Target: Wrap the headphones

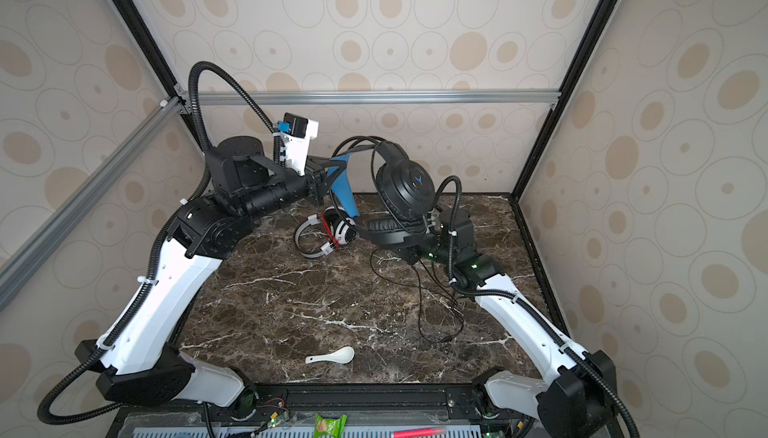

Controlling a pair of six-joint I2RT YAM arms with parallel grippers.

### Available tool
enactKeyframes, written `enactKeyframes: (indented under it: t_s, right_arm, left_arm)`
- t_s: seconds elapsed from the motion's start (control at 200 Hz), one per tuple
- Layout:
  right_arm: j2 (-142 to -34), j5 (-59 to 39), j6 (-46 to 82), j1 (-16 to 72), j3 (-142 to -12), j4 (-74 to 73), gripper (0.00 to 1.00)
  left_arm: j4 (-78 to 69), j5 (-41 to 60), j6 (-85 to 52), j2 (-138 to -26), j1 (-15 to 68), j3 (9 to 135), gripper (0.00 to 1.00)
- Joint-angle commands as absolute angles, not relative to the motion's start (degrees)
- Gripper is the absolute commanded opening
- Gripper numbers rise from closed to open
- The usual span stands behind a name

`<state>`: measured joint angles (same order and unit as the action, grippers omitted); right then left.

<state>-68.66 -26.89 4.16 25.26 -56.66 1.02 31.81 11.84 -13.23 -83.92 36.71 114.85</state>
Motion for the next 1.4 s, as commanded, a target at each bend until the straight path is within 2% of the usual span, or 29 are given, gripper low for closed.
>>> enactKeyframes:
  t_s: [0.0,0.165,0.405,0.485,0.68,0.825,1.395]
  right_arm:
    - [-67.0,-26.2,7.7,25.0,-53.9,-5.0,0.4]
    - [-67.6,-25.8,9.9,24.9,-50.3,-7.9,0.32]
    - [-69.0,-26.2,7.8,25.1,-48.9,-3.9,0.06]
    - [-68.2,-25.0,6.4,25.4,-48.6,-2.0,0.0]
    - [-67.1,-20.2,2.5,28.5,-49.8,4.0,0.0]
    - [-66.5,-15.8,0.1,32.2,-50.7,8.2,0.0]
    - [-64.1,-7.1,-5.2,43.1,-58.1,21.4,0.0]
  left_arm:
    - [28.0,9.0,-18.7,-84.2,36.9,120.4,0.0]
    - [28.4,3.7,-21.7,-86.3,36.9,124.1,0.0]
    - [30.4,-7.5,-26.9,-89.1,36.5,126.2,0.0]
    - [30.2,-10.9,-28.8,-89.9,36.5,126.0,0.0]
    - [26.6,-14.8,-34.5,-90.4,35.5,121.8,0.0]
    - [31.4,-17.6,-38.2,-94.2,35.1,124.5,0.0]
    - [25.6,-28.5,-36.5,-92.2,34.6,107.1,0.0]
